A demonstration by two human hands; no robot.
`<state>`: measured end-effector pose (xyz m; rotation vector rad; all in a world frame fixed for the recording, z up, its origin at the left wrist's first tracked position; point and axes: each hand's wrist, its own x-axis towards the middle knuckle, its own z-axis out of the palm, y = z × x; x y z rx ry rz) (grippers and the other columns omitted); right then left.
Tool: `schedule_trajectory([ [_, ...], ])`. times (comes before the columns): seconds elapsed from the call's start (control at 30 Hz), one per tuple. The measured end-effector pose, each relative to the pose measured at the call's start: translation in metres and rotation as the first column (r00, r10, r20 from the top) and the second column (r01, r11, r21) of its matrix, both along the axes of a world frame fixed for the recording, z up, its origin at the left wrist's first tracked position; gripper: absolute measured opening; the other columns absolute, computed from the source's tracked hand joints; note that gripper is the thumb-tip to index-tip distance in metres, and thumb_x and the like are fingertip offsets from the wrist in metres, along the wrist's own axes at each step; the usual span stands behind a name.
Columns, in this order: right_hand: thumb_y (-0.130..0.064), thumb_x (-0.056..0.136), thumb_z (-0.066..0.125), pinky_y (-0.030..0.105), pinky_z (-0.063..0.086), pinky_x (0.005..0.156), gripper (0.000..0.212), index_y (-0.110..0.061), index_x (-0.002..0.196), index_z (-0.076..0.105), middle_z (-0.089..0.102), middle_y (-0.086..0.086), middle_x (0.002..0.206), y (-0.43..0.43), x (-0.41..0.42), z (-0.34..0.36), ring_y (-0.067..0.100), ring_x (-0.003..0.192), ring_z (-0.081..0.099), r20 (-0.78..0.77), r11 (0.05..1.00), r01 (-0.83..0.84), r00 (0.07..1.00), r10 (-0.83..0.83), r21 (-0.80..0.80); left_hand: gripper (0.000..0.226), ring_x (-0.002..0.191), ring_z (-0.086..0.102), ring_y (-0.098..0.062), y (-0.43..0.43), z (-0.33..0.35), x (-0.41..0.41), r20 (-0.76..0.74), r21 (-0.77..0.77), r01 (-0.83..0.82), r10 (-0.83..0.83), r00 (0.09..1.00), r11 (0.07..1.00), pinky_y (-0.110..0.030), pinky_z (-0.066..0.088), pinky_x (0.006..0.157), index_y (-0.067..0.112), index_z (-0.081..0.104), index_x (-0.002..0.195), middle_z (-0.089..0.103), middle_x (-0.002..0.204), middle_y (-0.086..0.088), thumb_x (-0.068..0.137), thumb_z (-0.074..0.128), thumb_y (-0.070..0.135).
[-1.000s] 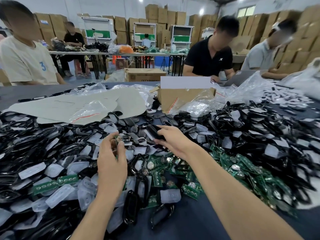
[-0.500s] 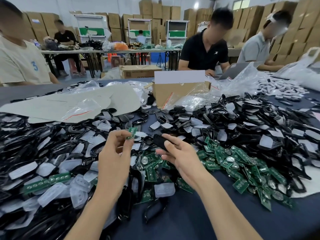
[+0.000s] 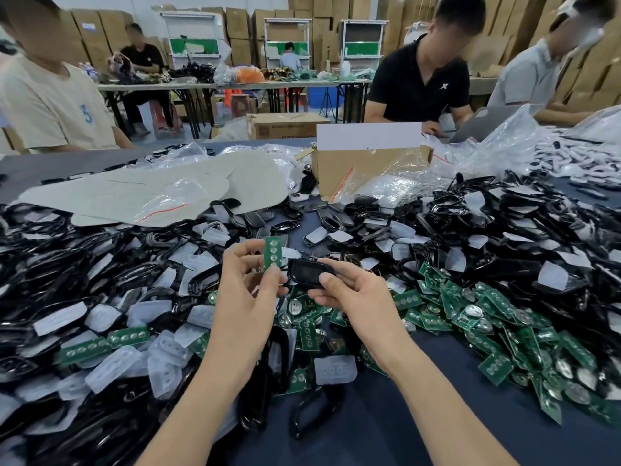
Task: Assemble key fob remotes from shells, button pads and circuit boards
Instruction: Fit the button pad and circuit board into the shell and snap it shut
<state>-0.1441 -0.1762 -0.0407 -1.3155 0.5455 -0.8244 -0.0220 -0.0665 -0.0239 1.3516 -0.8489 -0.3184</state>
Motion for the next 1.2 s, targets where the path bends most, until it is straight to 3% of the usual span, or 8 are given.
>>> schedule_trajectory([
  [0.1, -0.005, 0.099, 0.061, 0.017, 0.057, 0.073, 0.023, -0.023, 0.112, 0.07, 0.079, 0.002, 0.094, 0.0, -0.001, 0.001, 0.019, 0.085, 0.077, 0.016, 1.0, 0.015, 1.0, -0.015, -0.018, 0.03, 0.083, 0.067, -0.011, 0.001, 0.002, -0.004, 0.067, 0.026, 0.01, -0.012, 0.998, 1.0, -0.021, 0.054, 0.076, 0.039, 0.057, 0.11, 0.065, 0.101, 0.005, 0.101, 0.052, 0.01],
  [0.2, -0.004, 0.101, 0.057, 0.017, 0.057, 0.074, 0.026, -0.024, 0.111, 0.069, 0.079, 0.002, 0.092, 0.002, -0.002, 0.002, 0.017, 0.085, 0.076, 0.025, 0.999, 0.004, 1.0, -0.003, -0.041, 0.034, 0.083, 0.064, -0.01, 0.002, 0.001, -0.007, 0.162, 0.081, 0.012, -0.025, 0.986, 0.997, -0.014, 0.049, 0.074, 0.045, 0.066, 0.106, 0.061, 0.1, 0.006, 0.102, 0.05, 0.014],
  [0.3, -0.004, 0.102, 0.055, 0.019, 0.057, 0.076, 0.027, -0.025, 0.112, 0.069, 0.079, 0.005, 0.094, 0.004, -0.002, 0.003, 0.018, 0.087, 0.076, 0.018, 0.997, -0.009, 1.0, 0.011, -0.076, 0.031, 0.084, 0.064, -0.01, 0.0, -0.003, -0.007, 0.214, 0.134, -0.022, -0.007, 0.977, 0.991, -0.018, 0.051, 0.075, 0.048, 0.063, 0.107, 0.061, 0.099, 0.011, 0.1, 0.054, 0.019],
  [0.47, -0.003, 0.102, 0.055, 0.021, 0.058, 0.077, 0.029, -0.025, 0.112, 0.07, 0.079, 0.006, 0.098, 0.007, -0.001, 0.003, 0.02, 0.088, 0.076, 0.01, 0.992, -0.024, 1.0, 0.025, -0.124, 0.019, 0.08, 0.068, -0.008, -0.001, -0.003, -0.007, 0.157, 0.138, -0.056, 0.034, 0.987, 0.989, -0.018, 0.053, 0.073, 0.037, 0.062, 0.098, 0.069, 0.092, 0.018, 0.097, 0.062, 0.019],
  [0.6, -0.001, 0.101, 0.055, 0.02, 0.057, 0.077, 0.031, -0.025, 0.112, 0.071, 0.079, 0.002, 0.101, 0.008, -0.001, 0.004, 0.019, 0.09, 0.076, 0.012, 0.991, -0.024, 1.0, 0.026, -0.134, 0.017, 0.075, 0.068, -0.004, -0.001, -0.001, -0.007, 0.111, 0.136, -0.057, 0.042, 0.993, 0.989, -0.01, 0.05, 0.07, 0.033, 0.065, 0.097, 0.07, 0.088, 0.017, 0.096, 0.064, 0.016],
  [0.87, -0.001, 0.1, 0.057, 0.019, 0.057, 0.078, 0.033, -0.029, 0.113, 0.07, 0.079, -0.002, 0.1, 0.012, 0.001, 0.004, 0.016, 0.091, 0.076, 0.011, 0.986, -0.036, 0.999, 0.038, -0.16, 0.014, 0.077, 0.07, -0.006, -0.002, -0.001, -0.007, 0.04, 0.116, -0.049, 0.045, 0.998, 0.992, -0.014, 0.053, 0.072, 0.027, 0.067, 0.098, 0.072, 0.087, 0.012, 0.095, 0.064, 0.014],
  [1.2, -0.006, 0.1, 0.06, 0.019, 0.057, 0.079, 0.034, -0.035, 0.111, 0.072, 0.078, -0.005, 0.104, 0.014, 0.001, 0.003, 0.016, 0.092, 0.076, -0.015, 0.974, -0.033, 0.999, 0.03, -0.226, 0.014, 0.084, 0.067, -0.003, -0.003, -0.006, -0.006, 0.131, 0.154, -0.139, 0.119, 0.984, 0.978, -0.017, 0.053, 0.075, 0.036, 0.064, 0.098, 0.07, 0.09, 0.011, 0.095, 0.066, 0.022],
])
